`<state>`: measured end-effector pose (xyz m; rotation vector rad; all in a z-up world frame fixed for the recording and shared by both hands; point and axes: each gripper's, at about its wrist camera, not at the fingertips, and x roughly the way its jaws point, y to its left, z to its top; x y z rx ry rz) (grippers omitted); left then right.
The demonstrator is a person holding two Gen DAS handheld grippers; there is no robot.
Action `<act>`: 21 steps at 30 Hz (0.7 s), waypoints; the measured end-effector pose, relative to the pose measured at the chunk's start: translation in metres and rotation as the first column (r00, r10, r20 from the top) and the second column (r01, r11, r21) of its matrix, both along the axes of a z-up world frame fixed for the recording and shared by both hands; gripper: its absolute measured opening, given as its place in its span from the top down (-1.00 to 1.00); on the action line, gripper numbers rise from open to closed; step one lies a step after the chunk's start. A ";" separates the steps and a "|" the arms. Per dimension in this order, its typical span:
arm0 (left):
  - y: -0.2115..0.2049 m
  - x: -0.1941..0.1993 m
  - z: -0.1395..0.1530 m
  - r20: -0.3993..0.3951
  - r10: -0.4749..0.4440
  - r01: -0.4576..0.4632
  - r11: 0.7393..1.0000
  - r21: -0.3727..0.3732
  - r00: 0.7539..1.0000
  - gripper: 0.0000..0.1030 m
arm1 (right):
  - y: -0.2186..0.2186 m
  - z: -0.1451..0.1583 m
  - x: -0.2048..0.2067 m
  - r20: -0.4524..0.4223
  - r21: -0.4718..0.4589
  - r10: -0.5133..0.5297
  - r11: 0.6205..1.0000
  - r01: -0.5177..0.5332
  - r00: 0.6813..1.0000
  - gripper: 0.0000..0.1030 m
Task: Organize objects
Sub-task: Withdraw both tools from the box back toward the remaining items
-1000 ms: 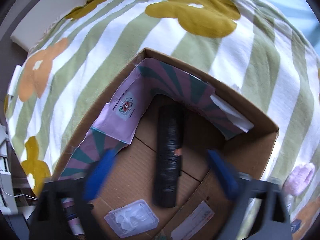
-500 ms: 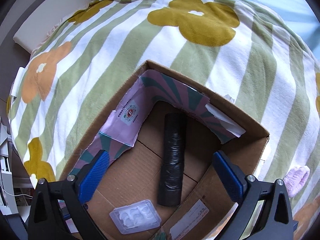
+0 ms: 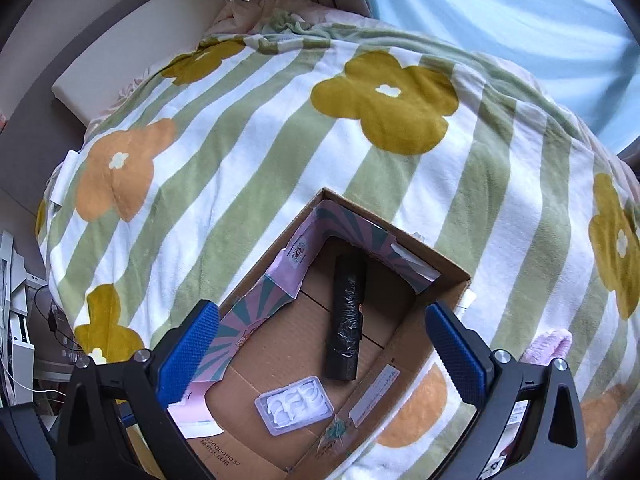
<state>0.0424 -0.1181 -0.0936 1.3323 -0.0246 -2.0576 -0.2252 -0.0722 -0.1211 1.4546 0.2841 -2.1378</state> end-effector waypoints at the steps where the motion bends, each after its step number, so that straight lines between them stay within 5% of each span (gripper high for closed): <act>1: 0.005 0.004 0.005 -0.006 -0.018 0.018 1.000 -0.012 1.000 -0.99 | 0.003 0.009 0.005 -0.011 -0.002 -0.003 1.000 0.003 1.000 -0.99; 13: 0.062 0.036 0.057 -0.090 -0.158 0.145 0.979 -0.141 0.983 -0.99 | 0.069 0.100 0.067 -0.111 0.000 -0.093 0.996 0.093 0.990 -0.99; 21: 0.090 0.033 0.075 -0.135 -0.202 0.186 0.975 -0.122 0.970 -0.99 | 0.140 0.127 0.099 -0.147 -0.014 -0.246 0.969 0.247 0.958 -0.99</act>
